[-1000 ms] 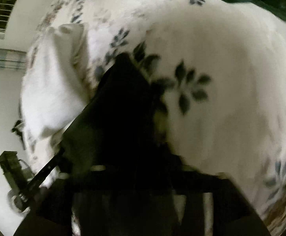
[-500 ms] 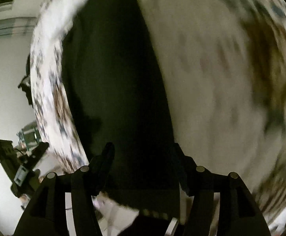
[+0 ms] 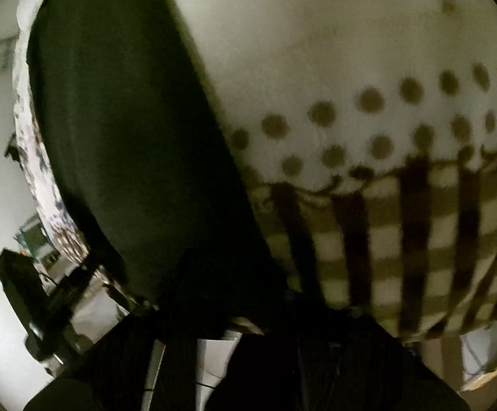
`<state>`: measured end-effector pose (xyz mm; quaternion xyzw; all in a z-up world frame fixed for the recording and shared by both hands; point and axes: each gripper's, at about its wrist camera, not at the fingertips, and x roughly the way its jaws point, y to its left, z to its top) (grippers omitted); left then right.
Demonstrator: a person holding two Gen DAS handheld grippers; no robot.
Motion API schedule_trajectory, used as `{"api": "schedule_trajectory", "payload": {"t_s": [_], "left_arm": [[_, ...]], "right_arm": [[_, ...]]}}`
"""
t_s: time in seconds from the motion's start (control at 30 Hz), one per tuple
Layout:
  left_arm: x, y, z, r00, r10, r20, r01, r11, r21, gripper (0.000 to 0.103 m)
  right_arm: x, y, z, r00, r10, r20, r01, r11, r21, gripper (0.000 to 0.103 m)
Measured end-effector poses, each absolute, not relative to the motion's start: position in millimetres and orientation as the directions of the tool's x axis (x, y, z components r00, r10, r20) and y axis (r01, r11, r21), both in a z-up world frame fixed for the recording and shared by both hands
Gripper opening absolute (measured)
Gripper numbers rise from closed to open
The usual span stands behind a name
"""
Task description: Fold small clothes
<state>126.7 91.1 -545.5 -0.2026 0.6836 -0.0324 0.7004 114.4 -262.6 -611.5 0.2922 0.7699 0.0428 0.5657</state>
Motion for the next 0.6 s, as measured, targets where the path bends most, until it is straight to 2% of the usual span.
{"api": "schedule_trajectory", "payload": {"t_s": [0.13,0.23,0.3,0.33,0.4,0.43,0.47,0.6], "left_arm": [[113.8,95.5,-532.5,0.099,-0.328,-0.939,-0.220,0.913,-0.343,0.004],[109.6,106.2,-545.4,0.091,-0.339,-0.936,-0.230,0.908,-0.351,0.005],[109.6,116.3,-551.0,0.086,-0.392,-0.916,-0.249,0.882,-0.400,0.011],[112.5,118.0,-553.0,0.082,-0.416,-0.905,-0.262,0.868,-0.423,0.020],[116.1,124.8,-561.4,0.083,-0.480,-0.873,-0.283,0.829,-0.482,0.075],[115.6,127.3,-565.0,0.095,-0.521,-0.849,-0.294,0.800,-0.523,0.080],[116.3,128.9,-571.9,0.098,-0.556,-0.826,-0.309,0.772,-0.556,0.080],[122.1,119.2,-595.3,0.041,-0.579,-0.814,-0.301,0.770,-0.563,0.081]], "right_arm": [[96.8,-254.5,-594.9,-0.179,0.439,-0.880,0.357,0.863,0.358,0.005],[92.2,-252.8,-594.2,-0.174,0.450,-0.876,0.343,0.862,0.374,0.005],[95.6,-252.5,-597.7,-0.181,0.456,-0.872,0.326,0.864,0.384,0.007],[97.3,-253.4,-600.0,-0.187,0.466,-0.865,0.337,0.857,0.390,0.011],[103.4,-255.1,-600.4,-0.181,0.480,-0.859,0.342,0.849,0.402,0.030],[103.4,-257.2,-600.8,-0.168,0.492,-0.854,0.346,0.841,0.416,0.048],[104.1,-263.1,-599.4,-0.153,0.517,-0.842,0.355,0.824,0.441,0.057],[102.1,-258.5,-616.7,-0.162,0.571,-0.805,0.348,0.796,0.495,0.060]]}}
